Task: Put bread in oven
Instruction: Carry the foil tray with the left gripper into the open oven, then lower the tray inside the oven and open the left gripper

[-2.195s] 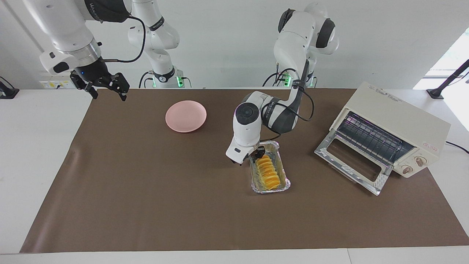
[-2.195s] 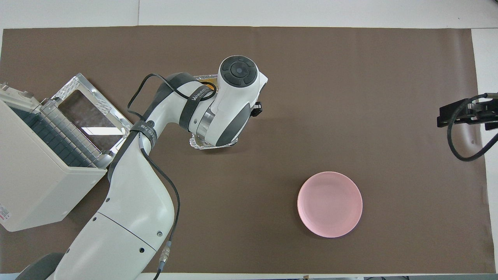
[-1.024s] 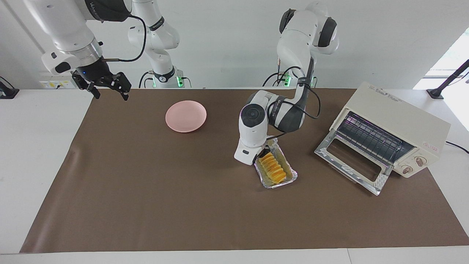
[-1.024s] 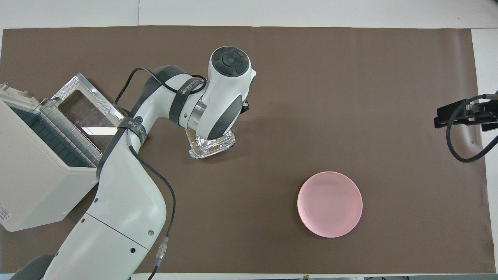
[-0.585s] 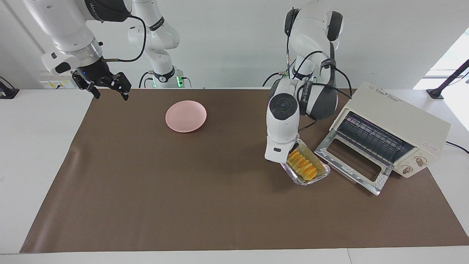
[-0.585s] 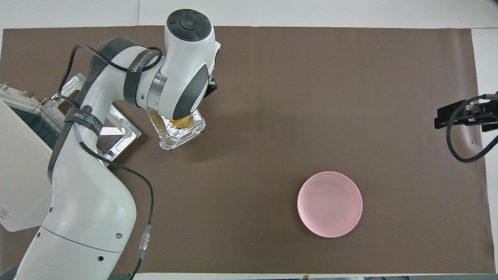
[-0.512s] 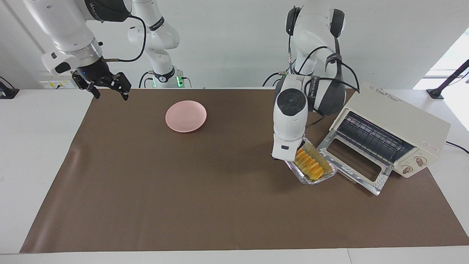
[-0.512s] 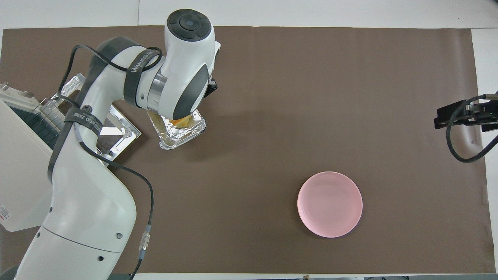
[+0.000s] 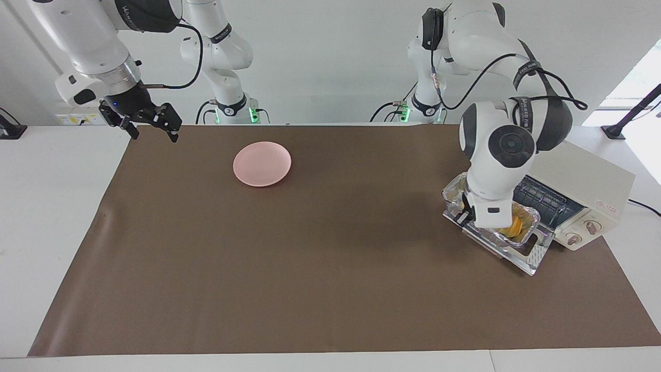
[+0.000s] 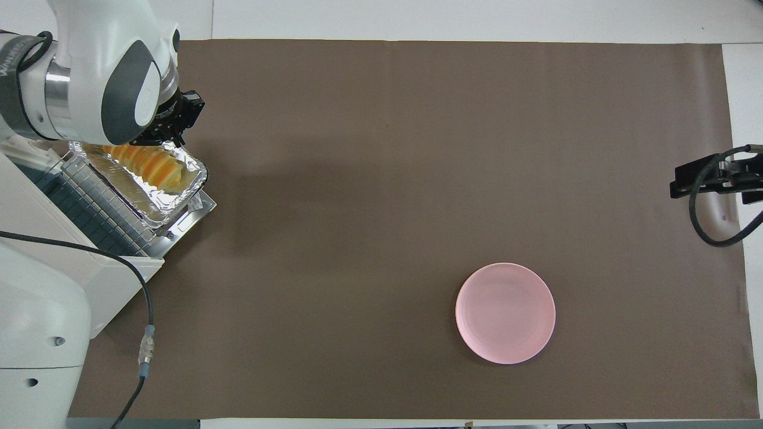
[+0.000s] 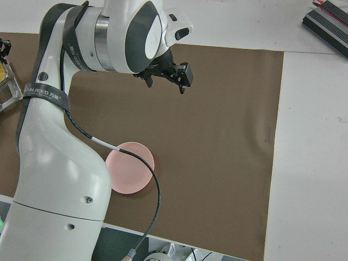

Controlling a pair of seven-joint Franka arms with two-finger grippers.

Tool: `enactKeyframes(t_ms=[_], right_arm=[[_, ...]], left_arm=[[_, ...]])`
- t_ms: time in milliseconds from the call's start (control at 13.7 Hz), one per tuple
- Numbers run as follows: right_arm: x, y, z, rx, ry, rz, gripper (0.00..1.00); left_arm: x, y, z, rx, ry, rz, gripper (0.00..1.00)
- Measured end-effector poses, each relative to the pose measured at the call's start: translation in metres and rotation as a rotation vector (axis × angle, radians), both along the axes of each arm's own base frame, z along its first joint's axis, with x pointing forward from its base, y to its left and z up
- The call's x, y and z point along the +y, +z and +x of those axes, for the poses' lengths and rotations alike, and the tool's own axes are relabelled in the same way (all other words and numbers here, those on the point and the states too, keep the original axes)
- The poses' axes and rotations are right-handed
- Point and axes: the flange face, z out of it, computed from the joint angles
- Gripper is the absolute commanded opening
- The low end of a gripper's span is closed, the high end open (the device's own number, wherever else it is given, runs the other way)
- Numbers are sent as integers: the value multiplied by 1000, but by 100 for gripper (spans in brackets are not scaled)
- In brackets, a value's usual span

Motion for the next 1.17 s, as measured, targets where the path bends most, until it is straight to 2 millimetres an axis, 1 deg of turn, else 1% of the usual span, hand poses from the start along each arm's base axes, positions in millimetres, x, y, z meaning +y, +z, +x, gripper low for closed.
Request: enactKeyframes(t_ms=[220, 366, 659, 1024, 1171], right_arm=[[0, 0, 0, 0, 0, 0, 100], [0, 0, 0, -1, 0, 0, 100], [0, 0, -1, 0, 0, 0, 100], [0, 0, -1, 0, 0, 0, 100], [0, 0, -1, 1, 0, 0, 100]], left_arm=[[35, -7, 3, 16, 53, 2, 0], [55, -15, 0, 26, 76, -4, 0], [75, -34, -18, 71, 89, -19, 0], [108, -45, -29, 104, 122, 7, 0], [117, -46, -33, 112, 110, 48, 0]])
